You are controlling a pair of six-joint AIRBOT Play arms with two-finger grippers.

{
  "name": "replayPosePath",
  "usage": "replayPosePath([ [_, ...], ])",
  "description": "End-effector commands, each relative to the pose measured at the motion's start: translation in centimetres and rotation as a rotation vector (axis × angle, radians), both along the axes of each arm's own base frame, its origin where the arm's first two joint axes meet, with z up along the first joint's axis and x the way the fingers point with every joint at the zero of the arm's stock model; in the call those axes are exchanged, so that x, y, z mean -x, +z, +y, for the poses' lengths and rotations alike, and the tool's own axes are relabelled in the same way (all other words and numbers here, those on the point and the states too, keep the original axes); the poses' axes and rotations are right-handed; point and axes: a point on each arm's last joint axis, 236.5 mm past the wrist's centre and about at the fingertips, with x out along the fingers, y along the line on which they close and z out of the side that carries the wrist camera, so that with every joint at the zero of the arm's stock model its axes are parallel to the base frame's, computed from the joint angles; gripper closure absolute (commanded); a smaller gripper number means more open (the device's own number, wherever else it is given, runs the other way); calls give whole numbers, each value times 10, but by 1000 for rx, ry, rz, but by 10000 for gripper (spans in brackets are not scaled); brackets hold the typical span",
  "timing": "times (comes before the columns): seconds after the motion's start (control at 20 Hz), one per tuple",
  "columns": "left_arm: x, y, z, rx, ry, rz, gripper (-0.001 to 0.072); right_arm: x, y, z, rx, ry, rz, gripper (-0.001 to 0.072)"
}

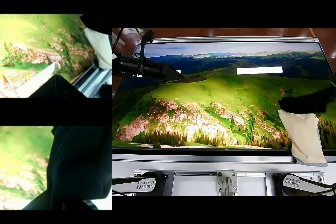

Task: Fold the shirts.

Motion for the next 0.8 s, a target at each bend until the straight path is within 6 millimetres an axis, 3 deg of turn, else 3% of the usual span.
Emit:
replayPosePath([
  [0.0, 8, -2, -1, -4, -28, 21, 671, 56, -7, -38, 27, -112, 159, 655],
  [0.2, 8, -2, -1, -4, -28, 21, 671, 103, -34, -38, 26, -111, 360, 656],
  [0.45, 8, -2, -1, -4, -28, 21, 671, 175, -81, -16, 36, -150, 565, 656],
  [0.65, 8, -2, -1, -4, -28, 21, 671, 215, -120, 10, 18, -263, 654, 655],
  [0.7, 8, -2, -1, -4, -28, 21, 671, 222, -129, 9, 41, -311, 660, 600],
  [0.75, 8, -2, -1, -4, -28, 21, 671, 226, -135, 6, 67, -336, 656, 286],
])
